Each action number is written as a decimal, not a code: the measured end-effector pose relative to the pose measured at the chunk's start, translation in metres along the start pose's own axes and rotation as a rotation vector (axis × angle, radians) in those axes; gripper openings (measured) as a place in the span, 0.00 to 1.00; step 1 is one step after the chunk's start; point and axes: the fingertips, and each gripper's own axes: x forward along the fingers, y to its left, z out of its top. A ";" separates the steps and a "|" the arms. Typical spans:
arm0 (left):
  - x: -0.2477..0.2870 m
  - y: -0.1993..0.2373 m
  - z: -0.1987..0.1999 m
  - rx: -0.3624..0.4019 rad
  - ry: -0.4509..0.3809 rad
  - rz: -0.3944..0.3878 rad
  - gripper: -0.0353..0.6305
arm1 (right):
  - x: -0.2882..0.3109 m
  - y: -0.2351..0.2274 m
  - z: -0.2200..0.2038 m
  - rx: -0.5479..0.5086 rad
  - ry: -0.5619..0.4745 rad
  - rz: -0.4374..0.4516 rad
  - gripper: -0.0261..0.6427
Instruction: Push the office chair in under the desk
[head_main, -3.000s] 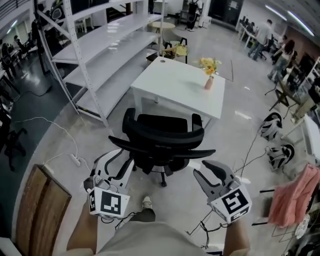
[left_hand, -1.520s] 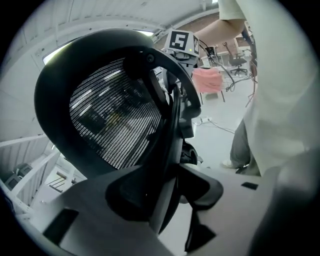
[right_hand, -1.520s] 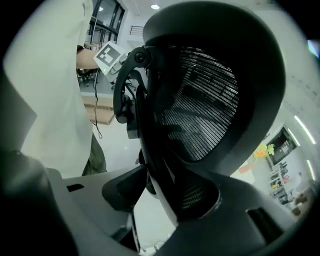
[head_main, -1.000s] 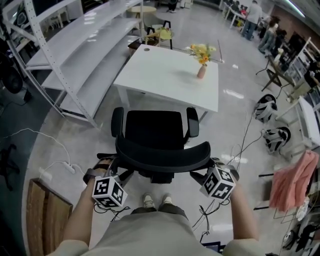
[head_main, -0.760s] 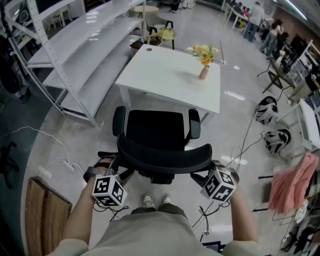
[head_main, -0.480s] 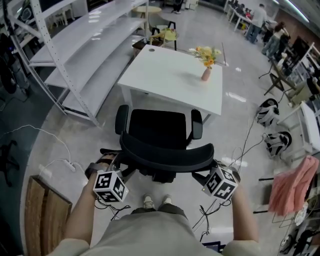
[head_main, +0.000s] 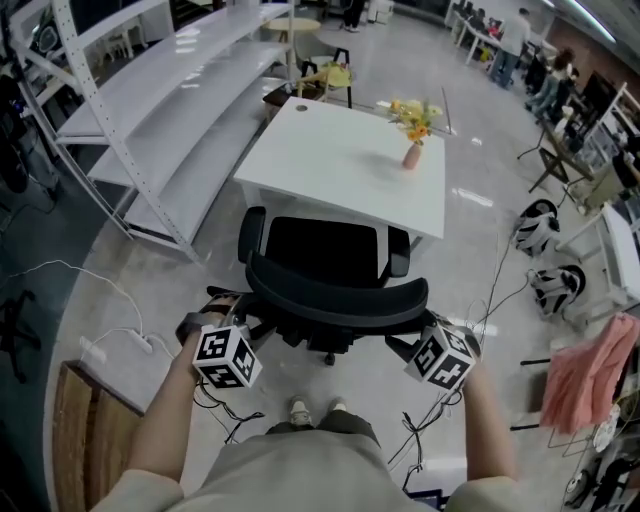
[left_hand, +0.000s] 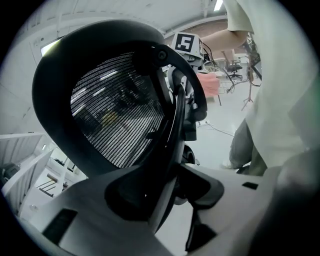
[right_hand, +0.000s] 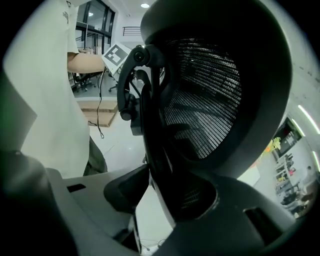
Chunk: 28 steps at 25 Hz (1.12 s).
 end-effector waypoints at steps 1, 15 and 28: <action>0.003 0.006 0.000 0.003 -0.001 0.000 0.35 | 0.002 -0.005 0.001 0.001 -0.001 -0.006 0.27; 0.057 0.095 0.001 0.020 -0.024 -0.034 0.36 | 0.024 -0.090 0.012 0.023 -0.024 -0.042 0.26; 0.098 0.167 0.006 0.028 -0.035 -0.107 0.36 | 0.039 -0.157 0.021 0.026 -0.053 -0.093 0.26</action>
